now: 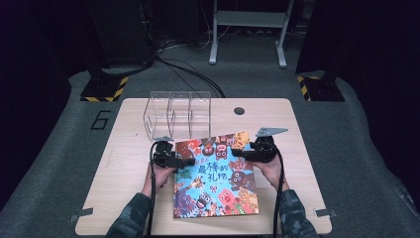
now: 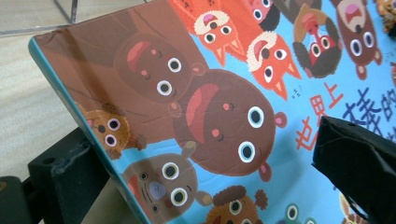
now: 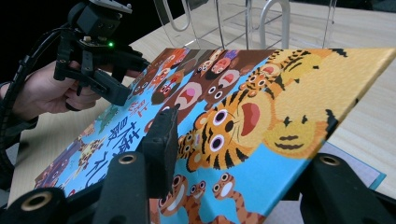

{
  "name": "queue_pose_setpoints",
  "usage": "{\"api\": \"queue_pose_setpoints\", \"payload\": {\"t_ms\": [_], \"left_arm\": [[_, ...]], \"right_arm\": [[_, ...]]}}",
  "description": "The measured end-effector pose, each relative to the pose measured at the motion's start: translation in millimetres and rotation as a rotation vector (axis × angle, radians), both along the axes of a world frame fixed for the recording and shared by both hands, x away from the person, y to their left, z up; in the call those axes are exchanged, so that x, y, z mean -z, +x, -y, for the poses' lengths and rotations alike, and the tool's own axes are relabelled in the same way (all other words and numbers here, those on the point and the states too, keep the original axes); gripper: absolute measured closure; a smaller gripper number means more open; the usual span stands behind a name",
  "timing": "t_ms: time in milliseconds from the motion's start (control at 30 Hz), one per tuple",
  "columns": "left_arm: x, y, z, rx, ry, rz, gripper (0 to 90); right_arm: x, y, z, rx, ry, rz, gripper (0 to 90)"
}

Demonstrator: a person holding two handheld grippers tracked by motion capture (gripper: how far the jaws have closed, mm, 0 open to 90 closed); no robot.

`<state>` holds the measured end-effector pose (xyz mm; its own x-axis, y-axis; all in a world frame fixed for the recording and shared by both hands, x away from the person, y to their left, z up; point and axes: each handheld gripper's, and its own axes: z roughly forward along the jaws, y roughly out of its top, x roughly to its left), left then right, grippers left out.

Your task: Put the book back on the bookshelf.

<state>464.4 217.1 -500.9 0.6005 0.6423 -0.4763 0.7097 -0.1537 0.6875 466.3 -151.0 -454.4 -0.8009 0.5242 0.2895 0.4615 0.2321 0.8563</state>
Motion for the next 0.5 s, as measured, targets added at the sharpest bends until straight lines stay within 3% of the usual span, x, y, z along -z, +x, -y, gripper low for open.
{"api": "queue_pose_setpoints", "payload": {"t_ms": [200, 333, 500], "left_arm": [[-1.0, -1.8, -3.7, -0.01, -0.025, 0.004, 3.9], [-6.7, -4.8, -4.0, -0.012, -0.035, 0.038, 6.8], [-14.0, -7.4, -4.4, -0.009, -0.022, 0.074, 10.0]], "right_arm": [[1.3, 3.7, -0.7, 0.022, -0.012, -0.063, 50.8], [5.7, 7.2, 2.2, 0.051, -0.018, -0.139, 50.1], [5.8, 10.2, 3.6, 0.078, -0.035, -0.182, 48.6]]}}
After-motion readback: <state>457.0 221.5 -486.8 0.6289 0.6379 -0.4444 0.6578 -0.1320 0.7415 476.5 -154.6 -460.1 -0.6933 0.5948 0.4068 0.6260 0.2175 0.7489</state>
